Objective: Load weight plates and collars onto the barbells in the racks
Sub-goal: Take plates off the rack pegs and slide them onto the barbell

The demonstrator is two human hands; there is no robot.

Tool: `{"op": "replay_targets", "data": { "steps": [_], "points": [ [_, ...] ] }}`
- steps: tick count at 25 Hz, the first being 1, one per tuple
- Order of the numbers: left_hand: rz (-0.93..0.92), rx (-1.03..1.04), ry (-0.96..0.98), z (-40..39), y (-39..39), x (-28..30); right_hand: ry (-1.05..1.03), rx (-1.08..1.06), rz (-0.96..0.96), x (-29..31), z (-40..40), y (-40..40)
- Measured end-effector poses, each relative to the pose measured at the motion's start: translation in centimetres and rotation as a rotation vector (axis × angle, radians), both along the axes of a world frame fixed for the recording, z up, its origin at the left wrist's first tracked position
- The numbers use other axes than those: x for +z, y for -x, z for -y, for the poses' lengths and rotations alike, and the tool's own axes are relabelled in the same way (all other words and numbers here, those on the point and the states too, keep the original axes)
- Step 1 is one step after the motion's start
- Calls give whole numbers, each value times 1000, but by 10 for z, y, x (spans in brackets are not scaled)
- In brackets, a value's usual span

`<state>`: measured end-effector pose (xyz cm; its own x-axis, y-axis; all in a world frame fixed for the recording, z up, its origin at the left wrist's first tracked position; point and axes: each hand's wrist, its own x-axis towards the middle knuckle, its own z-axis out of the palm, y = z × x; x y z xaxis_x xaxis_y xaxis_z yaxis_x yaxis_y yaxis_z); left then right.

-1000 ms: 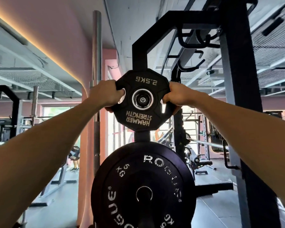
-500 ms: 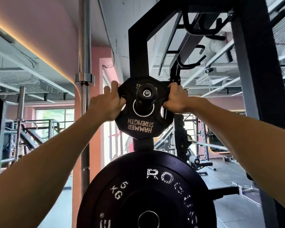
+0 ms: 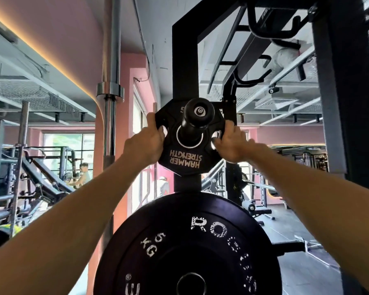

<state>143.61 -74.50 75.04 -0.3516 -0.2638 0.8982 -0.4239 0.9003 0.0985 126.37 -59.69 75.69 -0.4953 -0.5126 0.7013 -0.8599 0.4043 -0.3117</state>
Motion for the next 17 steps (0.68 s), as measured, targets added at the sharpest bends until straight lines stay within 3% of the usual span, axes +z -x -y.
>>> {"op": "replay_targets", "data": {
  "steps": [3, 7, 13, 17],
  "points": [
    [89, 51, -143, -8, -15, -28, 37, 74, 97, -33, -8, -2],
    [516, 200, -246, -21, -45, -94, -321, 104, 53, -86, -50, -12],
    [579, 123, -426, -92, -70, -177, -425, 186, 137, -174, -125, -26],
    [544, 123, -465, -150, -91, -195, -474, 204, 173, -190, -181, -34]
  ]
}}
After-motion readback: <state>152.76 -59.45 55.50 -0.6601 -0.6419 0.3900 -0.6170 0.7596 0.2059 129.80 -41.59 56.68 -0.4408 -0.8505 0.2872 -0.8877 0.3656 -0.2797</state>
